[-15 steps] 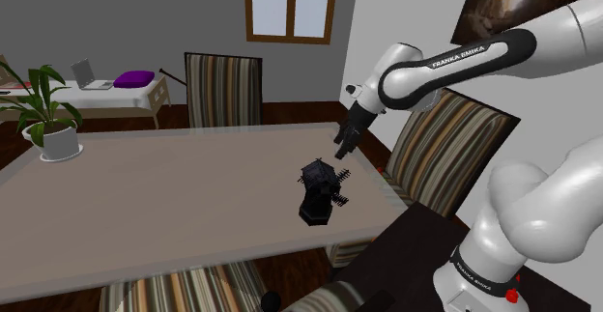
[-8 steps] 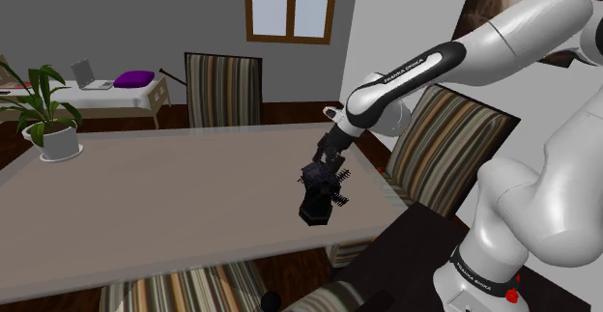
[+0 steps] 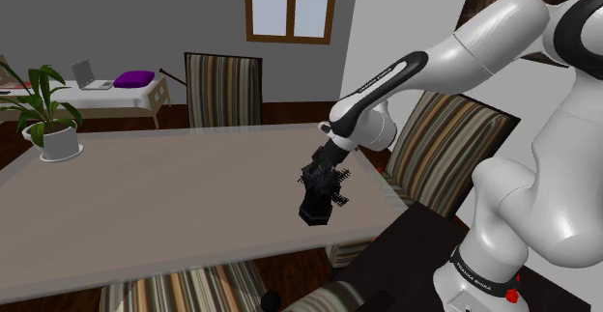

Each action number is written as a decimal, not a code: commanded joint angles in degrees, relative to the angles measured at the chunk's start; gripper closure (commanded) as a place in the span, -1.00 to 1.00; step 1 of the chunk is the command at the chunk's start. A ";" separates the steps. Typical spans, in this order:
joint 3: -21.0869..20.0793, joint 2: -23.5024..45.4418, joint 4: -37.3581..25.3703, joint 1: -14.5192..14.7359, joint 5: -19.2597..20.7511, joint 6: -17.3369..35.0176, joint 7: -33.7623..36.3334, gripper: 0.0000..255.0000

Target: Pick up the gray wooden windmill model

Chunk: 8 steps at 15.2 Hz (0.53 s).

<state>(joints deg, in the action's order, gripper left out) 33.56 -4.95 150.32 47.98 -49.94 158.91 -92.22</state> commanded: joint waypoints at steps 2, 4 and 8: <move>0.35 1.21 -0.24 0.53 -3.15 0.19 -2.78 -1.00; 0.32 1.13 -0.15 0.53 -3.08 0.24 -2.70 1.00; 0.33 1.14 -0.15 0.53 -3.12 0.25 -2.75 1.00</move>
<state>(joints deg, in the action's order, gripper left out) 33.89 -3.82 150.16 48.51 -53.05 159.17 -94.95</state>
